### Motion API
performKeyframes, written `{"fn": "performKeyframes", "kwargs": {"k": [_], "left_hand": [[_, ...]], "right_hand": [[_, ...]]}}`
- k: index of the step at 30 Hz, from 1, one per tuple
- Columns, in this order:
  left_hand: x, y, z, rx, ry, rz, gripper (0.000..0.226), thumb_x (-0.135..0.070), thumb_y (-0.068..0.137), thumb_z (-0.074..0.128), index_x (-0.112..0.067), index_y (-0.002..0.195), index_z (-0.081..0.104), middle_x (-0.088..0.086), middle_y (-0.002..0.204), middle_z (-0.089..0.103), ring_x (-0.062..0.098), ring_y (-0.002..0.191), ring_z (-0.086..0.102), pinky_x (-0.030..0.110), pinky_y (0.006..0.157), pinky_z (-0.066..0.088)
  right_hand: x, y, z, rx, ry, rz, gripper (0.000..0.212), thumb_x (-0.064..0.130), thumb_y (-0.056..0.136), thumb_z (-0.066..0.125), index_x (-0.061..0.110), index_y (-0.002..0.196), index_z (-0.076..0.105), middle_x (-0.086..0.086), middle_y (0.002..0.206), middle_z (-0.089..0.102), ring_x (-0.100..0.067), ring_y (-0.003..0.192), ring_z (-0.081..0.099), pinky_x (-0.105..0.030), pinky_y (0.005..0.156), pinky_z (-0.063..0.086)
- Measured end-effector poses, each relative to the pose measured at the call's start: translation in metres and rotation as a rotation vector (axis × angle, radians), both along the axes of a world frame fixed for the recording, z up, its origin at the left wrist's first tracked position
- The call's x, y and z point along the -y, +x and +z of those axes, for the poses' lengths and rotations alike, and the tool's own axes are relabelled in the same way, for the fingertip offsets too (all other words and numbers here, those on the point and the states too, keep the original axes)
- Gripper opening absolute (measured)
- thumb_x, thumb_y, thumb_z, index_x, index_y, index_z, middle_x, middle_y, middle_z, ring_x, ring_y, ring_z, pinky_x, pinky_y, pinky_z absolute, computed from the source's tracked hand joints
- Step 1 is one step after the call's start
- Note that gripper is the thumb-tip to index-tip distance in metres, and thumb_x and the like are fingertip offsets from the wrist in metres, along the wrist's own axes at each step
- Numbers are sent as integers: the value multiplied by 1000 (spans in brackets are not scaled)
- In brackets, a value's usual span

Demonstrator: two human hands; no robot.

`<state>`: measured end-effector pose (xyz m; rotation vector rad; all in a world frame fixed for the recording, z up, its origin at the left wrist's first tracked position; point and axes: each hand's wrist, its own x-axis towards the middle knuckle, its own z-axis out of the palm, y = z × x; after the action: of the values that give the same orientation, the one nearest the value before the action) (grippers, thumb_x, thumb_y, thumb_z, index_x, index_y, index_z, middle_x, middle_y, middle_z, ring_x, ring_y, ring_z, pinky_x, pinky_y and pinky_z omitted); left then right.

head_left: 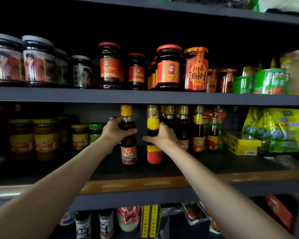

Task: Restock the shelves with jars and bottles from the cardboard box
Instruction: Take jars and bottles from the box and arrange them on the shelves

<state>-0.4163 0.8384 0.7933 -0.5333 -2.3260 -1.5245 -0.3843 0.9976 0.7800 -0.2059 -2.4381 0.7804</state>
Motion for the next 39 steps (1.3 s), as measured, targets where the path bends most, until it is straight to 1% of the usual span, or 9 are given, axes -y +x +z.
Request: {"fn": "performKeyframes", "kwargs": {"k": [5,8,12,17,22,25,29,34,39], "left_hand": [[-11,-4,1,9,13,10,39,-24,71,79,-18,106,63,5,106,66,23,103,61,37,90,51],[-21,1,1,23,51,-58,33,-21,72,78,-19,101,63,4,105,66,23,103,61,36,87,51],[-43,13,1,20,52,-177,33,-20,74,76,-21,104,63,1,103,65,18,100,59,30,75,48],[-73,18,2,17,70,-240,41,-19,72,78,-20,111,63,1,112,66,18,106,60,39,95,49],[-91,16,-2,6,64,-235,51,-23,70,79,-20,118,62,1,114,67,19,106,61,41,95,50],[-95,15,-3,8,72,-230,50,-22,72,78,-20,118,61,2,115,66,20,108,61,41,96,49],[-101,11,-3,13,66,-224,50,-23,72,78,-19,119,60,2,116,66,20,108,60,42,96,49],[-116,8,-4,-5,41,-223,50,-25,73,77,-18,120,61,3,114,66,20,107,61,40,95,50],[-129,6,-4,-46,-36,-161,64,-34,72,77,-17,129,54,3,120,64,21,111,59,40,94,50]], "right_hand": [[-9,4,-4,47,-202,22,49,46,73,73,12,104,58,-6,107,62,-26,97,60,-42,84,54],[-21,18,2,15,-183,71,37,35,73,76,15,100,59,-4,101,63,-22,93,61,-41,80,55],[-59,42,7,39,-116,110,44,25,74,76,17,112,55,-2,109,61,-21,101,58,-35,81,52],[-122,57,8,54,-231,-12,51,23,79,70,18,124,47,-4,124,55,-23,114,51,-39,96,44],[-144,70,2,109,-362,80,53,20,89,58,22,137,37,-4,145,37,-24,131,36,-36,103,33],[-143,71,-5,112,-434,141,56,17,89,58,24,139,34,-1,144,40,-21,130,38,-32,99,33],[-141,78,-11,164,-286,109,70,22,80,72,19,140,35,5,132,46,-18,128,42,-25,95,34],[-151,70,-14,156,-302,-3,55,18,71,80,16,120,56,-6,125,60,-19,111,56,-29,90,45],[-157,52,-22,107,-121,-304,87,43,70,78,5,135,34,-13,133,51,-30,120,51,-35,90,48]]}}
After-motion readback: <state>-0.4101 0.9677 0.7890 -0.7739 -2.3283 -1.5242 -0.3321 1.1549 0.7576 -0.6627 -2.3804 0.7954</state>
